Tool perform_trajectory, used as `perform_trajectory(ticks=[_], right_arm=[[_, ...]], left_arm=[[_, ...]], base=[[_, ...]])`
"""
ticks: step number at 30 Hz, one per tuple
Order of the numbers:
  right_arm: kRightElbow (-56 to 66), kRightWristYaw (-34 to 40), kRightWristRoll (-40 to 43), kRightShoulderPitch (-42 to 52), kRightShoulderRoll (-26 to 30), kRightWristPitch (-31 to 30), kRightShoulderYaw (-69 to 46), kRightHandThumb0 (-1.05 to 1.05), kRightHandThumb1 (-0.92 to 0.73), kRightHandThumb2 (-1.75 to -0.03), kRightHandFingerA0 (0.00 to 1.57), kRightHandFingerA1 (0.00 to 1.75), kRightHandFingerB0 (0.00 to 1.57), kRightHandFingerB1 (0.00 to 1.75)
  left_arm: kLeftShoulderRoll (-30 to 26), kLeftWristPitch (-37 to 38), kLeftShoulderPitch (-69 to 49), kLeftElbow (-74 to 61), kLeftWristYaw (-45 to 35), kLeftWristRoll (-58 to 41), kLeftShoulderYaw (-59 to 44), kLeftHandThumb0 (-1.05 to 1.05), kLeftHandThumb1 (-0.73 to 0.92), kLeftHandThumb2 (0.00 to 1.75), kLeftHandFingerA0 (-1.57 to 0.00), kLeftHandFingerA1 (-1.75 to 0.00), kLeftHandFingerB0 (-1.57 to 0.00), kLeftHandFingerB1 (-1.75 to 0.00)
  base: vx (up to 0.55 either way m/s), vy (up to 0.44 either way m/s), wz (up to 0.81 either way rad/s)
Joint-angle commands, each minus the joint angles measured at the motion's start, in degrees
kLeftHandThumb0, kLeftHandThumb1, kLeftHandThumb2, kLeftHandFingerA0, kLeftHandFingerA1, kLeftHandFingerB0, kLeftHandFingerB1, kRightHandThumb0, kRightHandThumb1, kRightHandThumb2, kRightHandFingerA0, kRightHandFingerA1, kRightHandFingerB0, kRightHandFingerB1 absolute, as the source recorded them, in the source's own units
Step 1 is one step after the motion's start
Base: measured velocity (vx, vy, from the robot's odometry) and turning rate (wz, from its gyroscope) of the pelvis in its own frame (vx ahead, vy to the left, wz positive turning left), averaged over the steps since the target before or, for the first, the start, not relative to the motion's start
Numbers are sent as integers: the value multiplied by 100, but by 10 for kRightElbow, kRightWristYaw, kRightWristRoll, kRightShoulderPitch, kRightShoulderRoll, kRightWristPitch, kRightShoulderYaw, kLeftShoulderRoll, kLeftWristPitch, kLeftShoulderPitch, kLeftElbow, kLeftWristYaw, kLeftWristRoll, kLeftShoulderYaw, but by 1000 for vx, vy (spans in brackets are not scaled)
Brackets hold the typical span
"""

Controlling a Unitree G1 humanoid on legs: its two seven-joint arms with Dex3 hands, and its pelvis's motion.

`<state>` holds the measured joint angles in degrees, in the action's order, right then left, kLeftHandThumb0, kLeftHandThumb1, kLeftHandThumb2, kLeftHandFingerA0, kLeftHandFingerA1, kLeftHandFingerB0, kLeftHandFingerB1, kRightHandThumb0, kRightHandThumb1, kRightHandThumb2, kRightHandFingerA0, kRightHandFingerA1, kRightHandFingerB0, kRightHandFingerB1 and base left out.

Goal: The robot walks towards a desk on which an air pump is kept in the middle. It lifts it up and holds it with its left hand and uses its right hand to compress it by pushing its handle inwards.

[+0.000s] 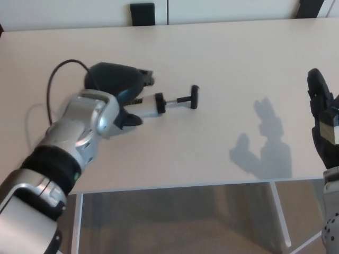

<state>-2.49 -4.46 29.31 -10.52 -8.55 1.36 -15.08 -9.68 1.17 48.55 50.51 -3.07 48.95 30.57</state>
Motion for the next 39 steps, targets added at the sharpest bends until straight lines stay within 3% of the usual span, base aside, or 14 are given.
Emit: perform_trajectory(ticks=[1,9,10,16,19,20,22,23,24,33,34,36,37,39], right_arm=[[46,-4,-22,14,9,20,12,-81,-78,-80,11,30,8,24],[140,6,-51,45,19,14,36,-77,-91,-69,12,26,9,22],[149,9,-53,48,18,12,38,-76,-71,-107,6,42,4,33],[173,14,-61,57,20,9,44,-81,-72,-107,16,46,0,33],[196,5,-67,68,29,17,48,-80,-73,-102,11,42,6,36],[205,0,-68,74,34,19,48,-77,-91,-67,18,30,11,26],[210,-3,-69,78,38,20,48,-77,-91,-67,18,30,11,26],[244,-18,-71,102,52,28,48,-37,-47,-107,0,48,0,48],[286,-45,-71,135,74,39,44,-85,-72,-109,13,45,0,28],[428,-130,-41,286,131,87,6,-86,-72,-105,11,43,6,33],[449,-142,-34,319,130,102,-4,-85,-88,-68,20,30,11,24],[470,-153,-27,353,128,117,-12,-85,-88,-68,20,30,11,24],[487,-158,-27,380,122,131,-14,-88,-71,-105,12,43,5,32],[498,-160,-28,396,118,139,-13,-88,-71,-105,12,43,5,32]], left_arm=[[8,8,30,23,-65,-22,12,-100,65,60,0,0,0,0],[11,8,32,9,-77,-27,18,-99,69,63,0,0,0,0],[10,10,32,6,-79,-30,17,-100,67,61,0,0,0,0],[0,17,27,-32,-103,-53,4,-95,66,62,0,0,0,0],[-25,19,18,-103,-130,-69,-13,-99,69,62,0,0,0,0],[-36,20,11,-132,-136,-74,-21,-100,68,62,0,0,0,0],[-43,21,7,-151,-139,-77,-26,-100,68,62,0,0,0,0],[-77,35,-15,-230,-152,-95,-51,-97,69,62,0,0,0,0],[-116,47,-47,-330,-171,-121,-88,-96,68,62,0,0,0,0],[-221,88,-220,-693,-221,-250,-266,-97,69,62,0,0,0,0],[-227,90,-259,-758,-233,-286,-320,-96,66,61,0,0,0,0],[-232,90,-299,-824,-245,-322,-377,-96,66,61,0,0,0,0],[-230,95,-329,-862,-254,-370,-427,-94,63,59,0,0,0,0],[-229,98,-347,-883,-259,-402,-457,-94,63,59,0,0,0,0]], base=[[0,0,0],[0,0,0],[0,0,0],[0,0,0],[0,0,0],[0,0,0],[0,0,0],[0,0,0],[0,0,0],[0,0,0],[0,0,0],[0,0,0],[0,0,0],[0,0,0]])
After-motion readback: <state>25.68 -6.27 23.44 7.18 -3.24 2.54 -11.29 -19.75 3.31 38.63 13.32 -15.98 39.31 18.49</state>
